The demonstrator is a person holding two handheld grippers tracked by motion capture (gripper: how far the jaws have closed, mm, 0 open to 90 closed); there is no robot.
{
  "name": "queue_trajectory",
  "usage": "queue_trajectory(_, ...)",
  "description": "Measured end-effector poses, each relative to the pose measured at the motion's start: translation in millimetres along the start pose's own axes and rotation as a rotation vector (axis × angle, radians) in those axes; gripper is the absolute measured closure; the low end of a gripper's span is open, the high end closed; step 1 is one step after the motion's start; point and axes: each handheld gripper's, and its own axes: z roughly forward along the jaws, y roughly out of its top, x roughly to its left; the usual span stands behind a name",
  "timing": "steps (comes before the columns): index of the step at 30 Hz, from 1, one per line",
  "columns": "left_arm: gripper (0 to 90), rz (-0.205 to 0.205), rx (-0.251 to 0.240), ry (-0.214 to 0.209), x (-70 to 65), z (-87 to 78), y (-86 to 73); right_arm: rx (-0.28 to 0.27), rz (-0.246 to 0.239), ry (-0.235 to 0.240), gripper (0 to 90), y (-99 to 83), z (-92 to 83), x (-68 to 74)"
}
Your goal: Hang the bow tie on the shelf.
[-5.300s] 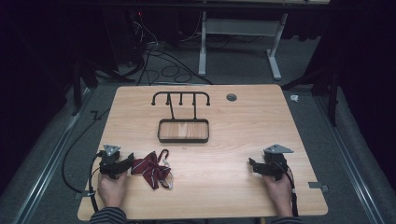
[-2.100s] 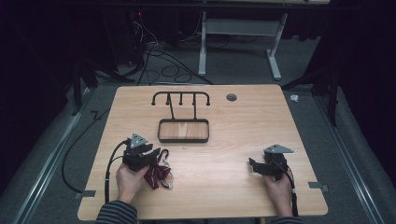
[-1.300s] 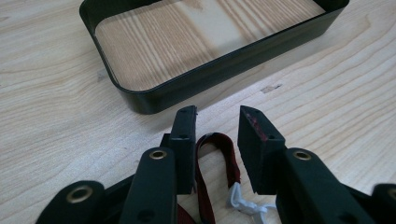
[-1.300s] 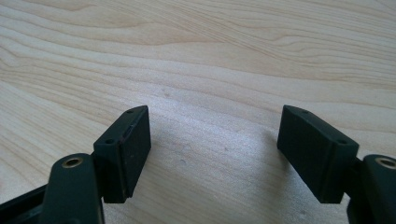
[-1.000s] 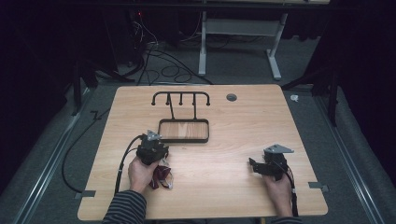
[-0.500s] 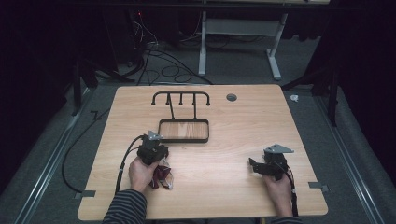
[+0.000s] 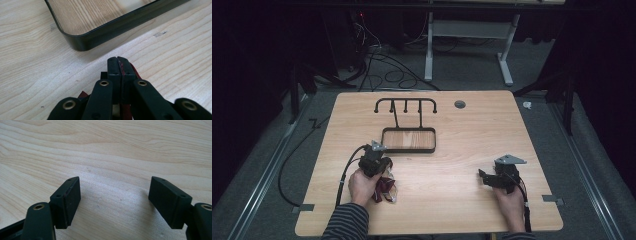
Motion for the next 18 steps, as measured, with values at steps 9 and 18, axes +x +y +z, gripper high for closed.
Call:
queue_trajectory(9, 89.6, -0.02, -0.071, -0.009, 3.7, -26.0, 1.5, 0.001, 0.002, -0.001, 26.9, 0.0, 0.0, 0.3)
queue_trajectory(18, 89.6, -0.033, -0.144, -0.027, 1.9, -53.4, 0.9, 0.001, 0.001, -0.002, 26.9, 0.0, 0.0, 0.3)
